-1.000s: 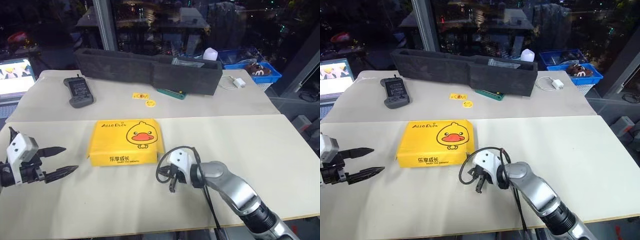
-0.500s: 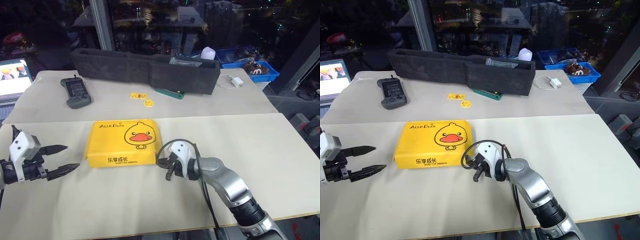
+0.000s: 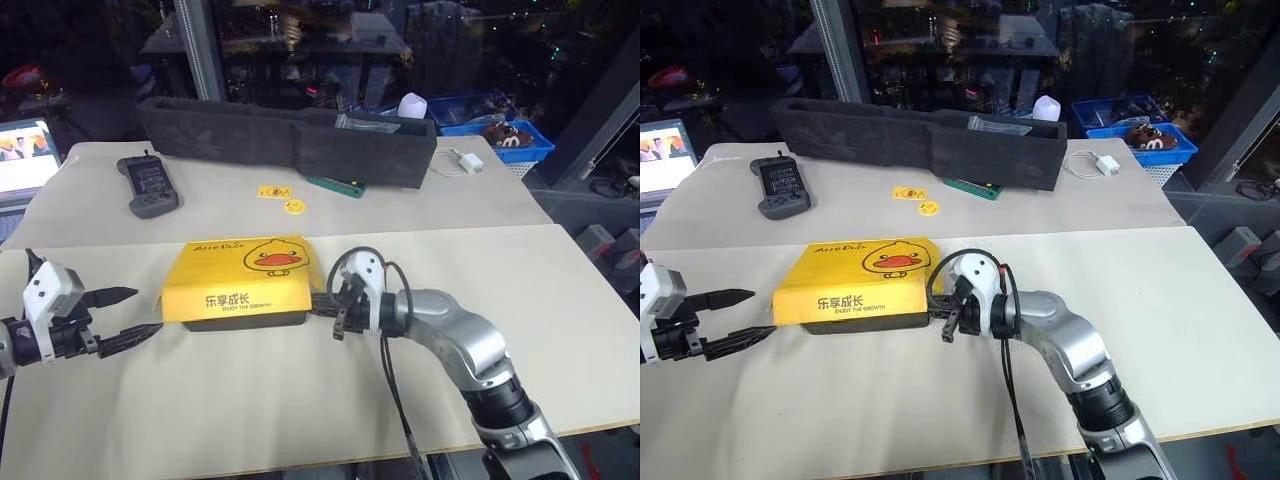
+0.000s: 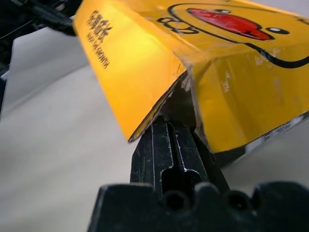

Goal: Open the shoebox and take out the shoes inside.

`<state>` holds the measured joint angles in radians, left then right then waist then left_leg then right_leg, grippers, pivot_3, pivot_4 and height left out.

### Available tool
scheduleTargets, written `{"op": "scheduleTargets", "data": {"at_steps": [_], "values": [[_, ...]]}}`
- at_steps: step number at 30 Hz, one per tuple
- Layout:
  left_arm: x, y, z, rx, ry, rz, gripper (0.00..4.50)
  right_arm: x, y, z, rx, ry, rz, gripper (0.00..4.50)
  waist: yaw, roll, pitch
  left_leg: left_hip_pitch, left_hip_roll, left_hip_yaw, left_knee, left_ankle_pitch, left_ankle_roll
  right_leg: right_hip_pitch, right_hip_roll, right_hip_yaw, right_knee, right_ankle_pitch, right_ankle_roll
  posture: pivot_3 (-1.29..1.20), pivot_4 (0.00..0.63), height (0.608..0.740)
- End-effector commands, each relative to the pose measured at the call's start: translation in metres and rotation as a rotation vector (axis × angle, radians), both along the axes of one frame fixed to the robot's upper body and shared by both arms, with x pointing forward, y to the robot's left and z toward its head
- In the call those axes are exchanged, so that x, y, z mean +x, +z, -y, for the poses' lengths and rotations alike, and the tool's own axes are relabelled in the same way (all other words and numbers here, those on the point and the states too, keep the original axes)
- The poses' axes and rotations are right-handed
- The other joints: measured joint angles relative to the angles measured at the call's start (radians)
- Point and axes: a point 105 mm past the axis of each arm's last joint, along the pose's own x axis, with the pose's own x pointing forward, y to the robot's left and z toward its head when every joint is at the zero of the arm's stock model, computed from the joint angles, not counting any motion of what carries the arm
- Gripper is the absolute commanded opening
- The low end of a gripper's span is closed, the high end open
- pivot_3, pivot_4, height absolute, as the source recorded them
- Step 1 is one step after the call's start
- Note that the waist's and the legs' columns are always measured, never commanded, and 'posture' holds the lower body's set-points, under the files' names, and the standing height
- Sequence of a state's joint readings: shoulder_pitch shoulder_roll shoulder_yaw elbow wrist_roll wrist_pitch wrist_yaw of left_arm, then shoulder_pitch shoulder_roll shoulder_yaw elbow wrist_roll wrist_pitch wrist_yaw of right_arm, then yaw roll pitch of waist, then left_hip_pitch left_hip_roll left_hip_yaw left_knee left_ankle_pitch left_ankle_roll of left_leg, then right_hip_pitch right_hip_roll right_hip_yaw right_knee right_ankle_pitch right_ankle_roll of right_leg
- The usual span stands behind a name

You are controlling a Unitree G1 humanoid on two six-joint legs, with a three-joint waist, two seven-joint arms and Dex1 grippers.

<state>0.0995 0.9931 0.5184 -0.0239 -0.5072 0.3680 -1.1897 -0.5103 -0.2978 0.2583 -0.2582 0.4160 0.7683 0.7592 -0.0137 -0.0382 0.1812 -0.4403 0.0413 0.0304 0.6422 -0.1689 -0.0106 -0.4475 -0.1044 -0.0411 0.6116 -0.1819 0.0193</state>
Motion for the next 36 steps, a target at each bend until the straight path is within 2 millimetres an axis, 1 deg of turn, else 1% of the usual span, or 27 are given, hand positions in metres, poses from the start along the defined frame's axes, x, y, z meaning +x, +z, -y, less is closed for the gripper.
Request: {"op": "scheduleTargets", "data": {"at_steps": [1,3,5,11,12,13,14,16,18,19,21,23,25,27,29,31,34,36], "values": [[-0.004,0.006,-0.002,0.022,0.003,0.037,4.50,0.008,0.028,-0.003,0.087,-0.010,0.068,0.02,0.000,0.000,0.000,0.000,0.001,0.000,0.000,0.000,0.000,0.000,0.001,0.000,0.000,0.000,0.000,0.00,0.150,0.738],[-0.005,0.005,-0.002,0.021,0.010,0.036,4.50,0.015,0.048,-0.007,0.127,-0.012,0.110,0.02,-0.001,0.000,0.000,0.000,0.003,0.001,0.000,0.000,0.001,-0.001,0.003,0.000,0.000,0.001,-0.001,0.00,0.150,0.738],[-0.006,0.004,-0.001,0.017,0.012,0.036,4.50,0.023,0.072,-0.012,0.169,-0.007,0.162,0.02,-0.002,0.000,0.000,-0.001,0.005,0.001,0.000,0.003,0.005,-0.003,0.006,0.001,0.000,0.003,-0.001,0.00,0.150,0.738],[-0.007,0.003,0.002,0.011,0.012,0.038,4.50,0.034,0.162,-0.037,0.334,0.111,0.324,0.02,-0.002,0.001,0.001,-0.001,0.010,0.002,-0.001,0.004,0.005,-0.008,0.012,0.002,0.004,0.005,-0.005,0.00,0.150,0.738],[-0.006,0.003,0.002,0.011,0.014,0.040,4.50,0.036,0.171,-0.043,0.351,0.124,0.331,0.02,-0.004,0.001,0.001,-0.001,0.011,0.002,-0.001,0.004,0.005,-0.008,0.013,0.002,0.004,0.004,-0.006,0.00,0.150,0.738],[-0.006,0.003,0.002,0.012,0.015,0.042,4.50,0.040,0.173,-0.049,0.350,0.125,0.334,0.02,-0.005,0.001,0.001,-0.002,0.011,0.002,-0.001,0.004,0.005,-0.009,0.013,0.002,0.005,0.004,-0.006,0.00,0.150,0.738],[-0.006,0.003,0.001,0.012,0.018,0.043,4.50,0.046,0.171,-0.057,0.324,0.117,0.349,0.02,-0.006,0.001,0.001,-0.001,0.011,0.002,-0.001,0.004,0.005,-0.009,0.013,0.002,0.005,0.004,-0.007,0.00,0.150,0.738],[-0.007,0.003,0.001,0.013,0.021,0.044,4.50,0.071,0.156,-0.075,0.221,0.030,0.402,0.02,-0.008,0.002,0.001,-0.001,0.011,0.002,-0.001,0.004,0.005,-0.009,0.013,0.002,0.005,0.004,-0.007,0.00,0.150,0.738],[-0.007,0.003,0.001,0.012,0.023,0.046,4.50,0.098,0.136,-0.086,0.108,-0.080,0.417,0.02,-0.015,0.002,0.001,-0.001,0.011,0.002,-0.001,0.004,0.005,-0.009,0.013,0.002,0.005,0.004,-0.008,0.00,0.150,0.738],[-0.007,0.003,0.001,0.012,0.023,0.046,4.50,0.105,0.127,-0.090,0.063,-0.099,0.431,0.02,-0.019,0.002,0.001,-0.001,0.011,0.002,-0.001,0.004,0.004,-0.009,0.013,0.002,0.006,0.004,-0.008,0.00,0.150,0.738],[-0.008,0.004,0.002,0.012,0.023,0.048,4.50,0.115,0.109,-0.094,-0.013,-0.133,0.447,0.02,-0.019,0.002,0.001,-0.002,0.011,0.002,-0.002,0.004,0.002,-0.009,0.013,0.001,0.005,0.004,-0.009,0.00,0.150,0.738],[-0.009,0.005,0.002,0.012,0.023,0.049,4.50,0.124,0.094,-0.092,-0.104,-0.175,0.483,0.02,-0.020,0.002,0.001,-0.003,0.011,0.002,-0.002,0.005,0.002,-0.010,0.012,0.001,0.005,0.004,-0.009,0.00,0.150,0.738],[-0.010,0.005,0.002,0.011,0.025,0.050,4.50,0.130,0.089,-0.088,-0.140,-0.211,0.504,0.02,-0.023,0.002,0.001,-0.005,0.011,0.002,-0.002,0.005,-0.002,-0.012,0.012,0.002,0.004,0.005,-0.009,0.00,0.150,0.738],[-0.010,0.005,0.002,0.009,0.027,0.048,4.50,0.131,0.089,-0.087,-0.156,-0.217,0.523,0.02,-0.028,0.002,0.001,-0.006,0.011,0.002,-0.002,0.005,-0.003,-0.012,0.012,0.002,0.004,0.005,-0.009,0.00,0.150,0.738],[-0.011,0.004,0.002,0.006,0.027,0.047,4.50,0.127,0.095,-0.090,-0.140,-0.165,0.540,0.02,-0.033,0.002,0.001,-0.006,0.011,0.002,-0.003,0.005,-0.003,-0.012,0.013,0.002,0.004,0.004,-0.008,0.00,0.150,0.738],[-0.012,0.003,0.002,0.001,0.030,0.045,4.50,0.120,0.107,-0.093,-0.091,-0.106,0.545,0.02,-0.038,0.002,0.001,-0.005,0.011,0.002,-0.003,0.005,-0.003,-0.012,0.013,0.002,0.004,0.004,-0.008,0.00,0.150,0.738],[-0.012,-0.002,0.006,-0.010,0.028,0.039,4.50,0.098,0.135,-0.095,-0.026,0.060,0.594,0.02,-0.040,0.002,0.001,-0.005,0.012,0.002,-0.003,0.005,-0.003,-0.012,0.014,0.002,0.005,0.004,-0.008,0.00,0.150,0.738],[-0.012,-0.003,0.008,-0.015,0.025,0.036,4.50,0.084,0.141,-0.094,-0.039,0.143,0.594,0.02,-0.037,0.002,0.001,-0.005,0.012,0.002,-0.003,0.005,-0.003,-0.012,0.014,0.002,0.005,0.004,-0.008,0.00,0.150,0.738]]}}
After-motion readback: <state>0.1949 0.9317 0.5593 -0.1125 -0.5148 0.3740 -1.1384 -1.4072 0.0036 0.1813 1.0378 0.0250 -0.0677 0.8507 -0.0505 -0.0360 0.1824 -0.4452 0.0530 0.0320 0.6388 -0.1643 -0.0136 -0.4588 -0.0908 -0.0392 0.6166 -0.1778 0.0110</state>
